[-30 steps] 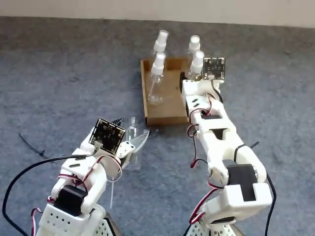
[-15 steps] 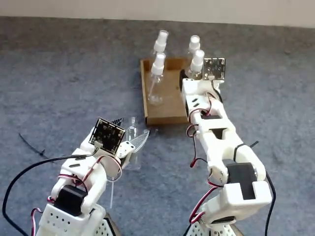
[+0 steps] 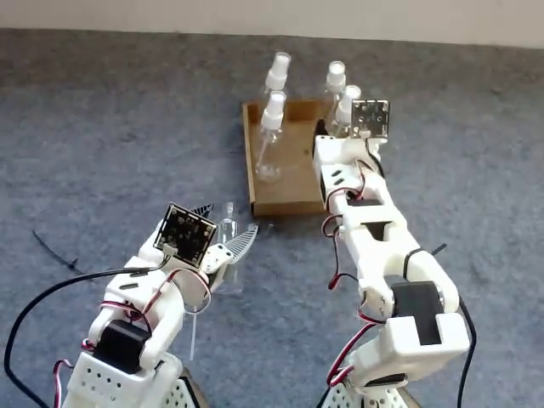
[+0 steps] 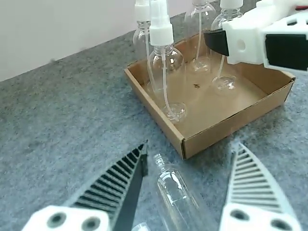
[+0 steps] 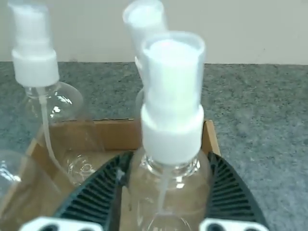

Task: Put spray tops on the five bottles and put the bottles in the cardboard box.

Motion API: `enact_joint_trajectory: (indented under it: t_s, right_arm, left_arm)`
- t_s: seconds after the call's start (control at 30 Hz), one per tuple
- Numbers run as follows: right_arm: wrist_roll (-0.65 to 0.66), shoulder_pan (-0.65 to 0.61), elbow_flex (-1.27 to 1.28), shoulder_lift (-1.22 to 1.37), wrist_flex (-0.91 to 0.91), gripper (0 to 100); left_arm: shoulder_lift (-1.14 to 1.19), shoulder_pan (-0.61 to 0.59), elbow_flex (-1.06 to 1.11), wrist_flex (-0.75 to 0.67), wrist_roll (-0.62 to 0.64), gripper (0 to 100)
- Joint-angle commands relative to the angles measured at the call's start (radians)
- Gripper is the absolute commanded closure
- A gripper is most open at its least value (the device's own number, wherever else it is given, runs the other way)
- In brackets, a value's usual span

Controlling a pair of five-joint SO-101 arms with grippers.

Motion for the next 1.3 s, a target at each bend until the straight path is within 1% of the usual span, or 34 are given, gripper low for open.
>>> enact_joint_trajectory:
  t_s: [0.0, 0.07, 0.23, 0.3, 0.37, 0.47, 0.6, 0.87, 1.03, 1.17, 1.27]
  right_arm:
    - [0.055, -0.01, -0.008, -0.013, -0.022, 83.8]
    - [0.081, -0.012, -0.012, -0.013, -0.022, 83.8]
    - [0.081, -0.012, -0.013, -0.015, -0.022, 83.7]
    - [0.081, -0.012, -0.013, -0.015, 0.013, 83.6]
    - [0.081, -0.012, -0.013, -0.015, 0.053, 81.0]
    - [0.081, -0.012, -0.013, -0.015, 0.061, 75.5]
    - [0.083, -0.01, -0.013, -0.015, 0.061, 72.4]
    - [0.086, -0.007, -0.018, -0.018, 0.062, 72.0]
    - [0.086, -0.005, -0.071, -0.018, 0.071, 72.0]
    - [0.083, -0.005, -0.13, -0.018, 0.159, 72.0]
    - [0.083, -0.005, -0.176, -0.016, 0.188, 72.0]
  left_arm:
    - [-0.002, -0.018, -0.005, -0.025, -0.005, 76]
    - [-0.002, -0.018, -0.005, -0.025, -0.005, 76]
    - [-0.002, -0.018, -0.005, -0.025, -0.005, 76]
    - [-0.002, -0.018, -0.005, -0.025, -0.005, 76]
    - [-0.002, -0.018, -0.005, -0.025, -0.005, 76]
    - [-0.002, -0.018, -0.005, -0.025, -0.005, 76]
    - [-0.002, -0.018, -0.005, -0.025, -0.005, 76]
    - [-0.001, -0.018, -0.005, -0.025, -0.005, 76]
    - [-0.002, -0.018, 0.004, -0.028, -0.005, 76]
    - [-0.002, -0.018, 0.004, -0.028, -0.005, 76]
    - [-0.002, -0.018, 0.004, -0.028, -0.005, 76]
